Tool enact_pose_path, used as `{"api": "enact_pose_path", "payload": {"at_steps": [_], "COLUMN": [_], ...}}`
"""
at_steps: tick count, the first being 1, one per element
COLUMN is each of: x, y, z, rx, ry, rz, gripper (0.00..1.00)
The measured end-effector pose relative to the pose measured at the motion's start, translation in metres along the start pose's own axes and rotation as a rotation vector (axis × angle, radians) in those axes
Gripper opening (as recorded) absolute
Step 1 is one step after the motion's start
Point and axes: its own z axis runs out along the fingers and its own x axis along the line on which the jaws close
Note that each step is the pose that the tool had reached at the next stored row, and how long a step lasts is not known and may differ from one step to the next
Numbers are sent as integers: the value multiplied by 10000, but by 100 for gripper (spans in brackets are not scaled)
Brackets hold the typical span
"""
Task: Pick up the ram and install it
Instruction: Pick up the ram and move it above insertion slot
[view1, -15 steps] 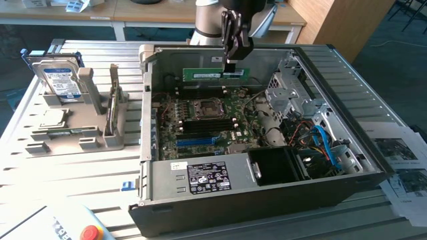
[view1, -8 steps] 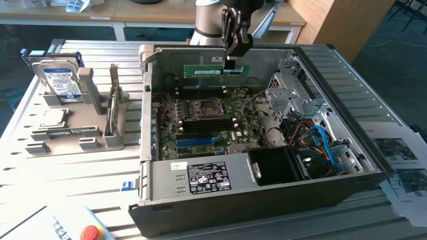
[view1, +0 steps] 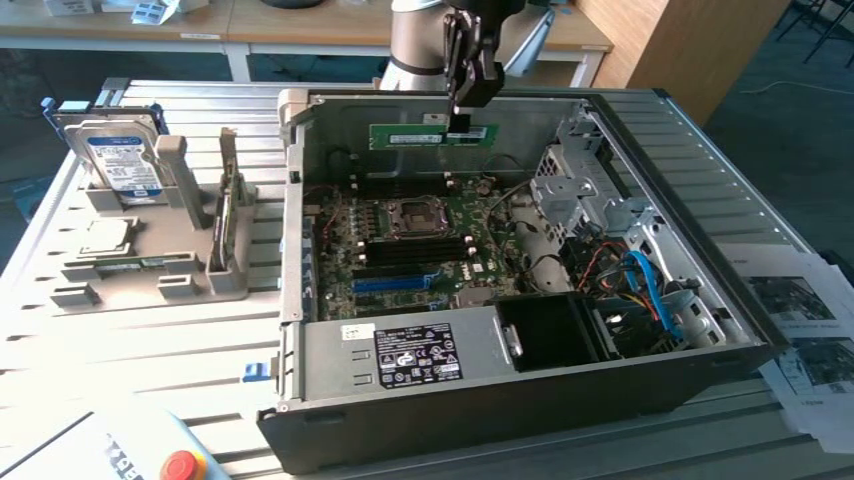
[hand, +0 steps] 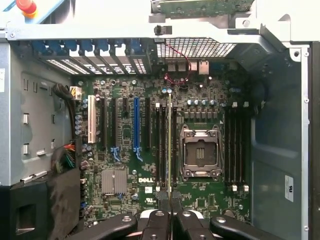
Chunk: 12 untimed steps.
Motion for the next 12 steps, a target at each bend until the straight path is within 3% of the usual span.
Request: {"api": "enact_pose_path", "payload": {"at_steps": [5,12], "x": [-1,-1], "y": [1,1], "z": [2,30], "rx": [2,66], "ry": [-2,-32], "rz": [2,3], "gripper": [12,12]}}
